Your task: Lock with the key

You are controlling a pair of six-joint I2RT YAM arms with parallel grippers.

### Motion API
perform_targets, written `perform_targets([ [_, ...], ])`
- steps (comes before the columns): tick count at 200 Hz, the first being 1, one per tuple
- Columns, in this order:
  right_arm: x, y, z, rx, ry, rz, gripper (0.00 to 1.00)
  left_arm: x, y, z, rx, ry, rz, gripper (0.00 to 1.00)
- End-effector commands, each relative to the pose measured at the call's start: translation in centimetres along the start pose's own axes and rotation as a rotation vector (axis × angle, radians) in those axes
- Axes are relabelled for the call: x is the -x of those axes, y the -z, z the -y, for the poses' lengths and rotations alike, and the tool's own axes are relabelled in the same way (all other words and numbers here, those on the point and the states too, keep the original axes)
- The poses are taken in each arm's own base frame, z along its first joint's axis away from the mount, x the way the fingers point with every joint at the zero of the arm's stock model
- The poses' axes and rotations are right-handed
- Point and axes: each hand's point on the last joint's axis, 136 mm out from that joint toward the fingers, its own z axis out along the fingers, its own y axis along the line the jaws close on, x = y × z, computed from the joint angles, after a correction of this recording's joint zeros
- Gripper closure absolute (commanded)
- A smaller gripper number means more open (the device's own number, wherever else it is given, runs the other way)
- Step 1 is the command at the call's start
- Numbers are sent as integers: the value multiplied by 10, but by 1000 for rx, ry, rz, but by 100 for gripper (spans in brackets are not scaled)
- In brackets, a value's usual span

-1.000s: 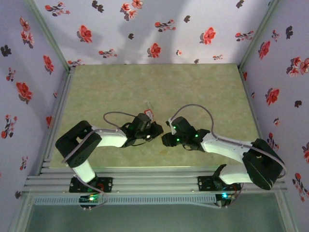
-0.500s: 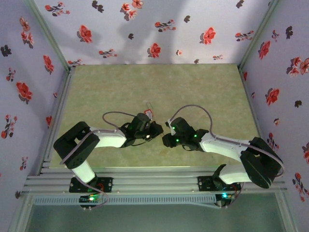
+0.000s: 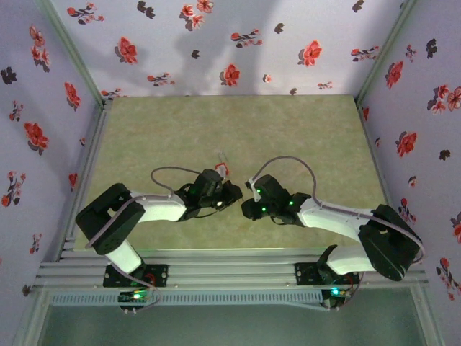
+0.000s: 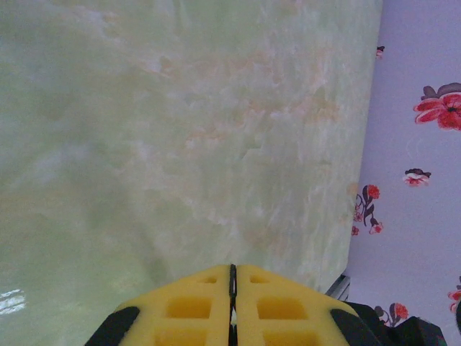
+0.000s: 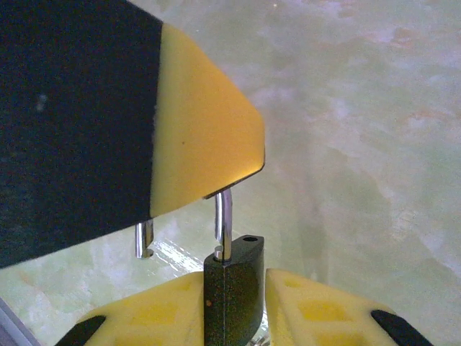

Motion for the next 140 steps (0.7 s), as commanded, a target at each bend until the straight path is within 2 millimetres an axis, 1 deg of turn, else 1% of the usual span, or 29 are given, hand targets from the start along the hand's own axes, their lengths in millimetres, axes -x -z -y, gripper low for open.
perform_targets([
  [1,-4,1,4,-23,0,-4,75,-1,9,18,-57,-5,4,100],
  [12,-4,0,5,-24,0,-6,75,-1,10,19,-62,-6,4,100],
  [36,-4,1,5,-28,3,-7,83,-1,12,22,-69,-11,5,100],
  [67,-3,8,3,-18,5,6,88,-2,17,22,-75,-32,8,100],
  [86,0,14,-2,3,4,20,100,-4,21,20,-82,-64,5,100],
  [114,2,23,-13,67,2,45,100,-6,30,15,-126,-105,3,100],
  [121,3,26,-17,87,3,50,100,-6,33,16,-153,-115,1,100],
  [140,5,33,-29,156,7,70,100,-7,40,13,-198,-136,-4,100],
])
